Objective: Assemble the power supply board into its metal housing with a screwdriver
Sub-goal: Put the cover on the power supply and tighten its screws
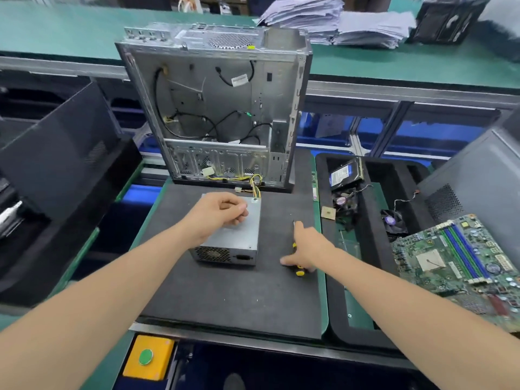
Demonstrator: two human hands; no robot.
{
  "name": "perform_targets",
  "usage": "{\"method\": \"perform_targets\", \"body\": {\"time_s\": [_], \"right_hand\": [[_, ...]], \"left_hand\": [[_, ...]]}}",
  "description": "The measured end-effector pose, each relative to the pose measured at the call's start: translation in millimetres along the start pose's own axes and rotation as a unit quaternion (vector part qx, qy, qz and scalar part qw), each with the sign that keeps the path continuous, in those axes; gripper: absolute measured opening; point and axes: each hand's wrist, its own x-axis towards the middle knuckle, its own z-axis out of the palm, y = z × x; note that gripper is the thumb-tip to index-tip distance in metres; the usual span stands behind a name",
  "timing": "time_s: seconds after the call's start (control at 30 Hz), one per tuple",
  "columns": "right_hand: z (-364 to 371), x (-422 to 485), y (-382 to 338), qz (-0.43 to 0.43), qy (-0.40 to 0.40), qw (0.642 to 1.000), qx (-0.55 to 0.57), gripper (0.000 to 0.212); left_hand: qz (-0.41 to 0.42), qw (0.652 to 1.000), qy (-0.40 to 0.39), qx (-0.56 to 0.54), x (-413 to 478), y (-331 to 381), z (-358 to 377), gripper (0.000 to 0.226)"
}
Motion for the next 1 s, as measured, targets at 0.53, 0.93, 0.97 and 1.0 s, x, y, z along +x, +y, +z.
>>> {"method": "perform_targets", "body": {"time_s": [0.53, 0.93, 0.97, 1.0], "right_hand": [[-49, -41, -18, -0.227, 0.212, 0.867, 0.391, 0.02], [-50, -36, -24, -0.264, 0.223, 0.862, 0.371, 0.023], [-50, -35, -23, -0.266, 0.225, 0.863, 0.366, 0.024], [-51, -35, -22, -0.268, 0.226, 0.865, 0.359, 0.024]], "left_hand": [[0.079, 0.966, 0.057, -0.238, 4, -7, 0, 0.015], [0.091, 0.952, 0.051, -0.288, -2, -8, -6, 0.014], [0.092, 0.953, 0.051, -0.283, -3, -9, -6, 0.013], [0.093, 0.955, 0.051, -0.276, -3, -9, -6, 0.012]]}}
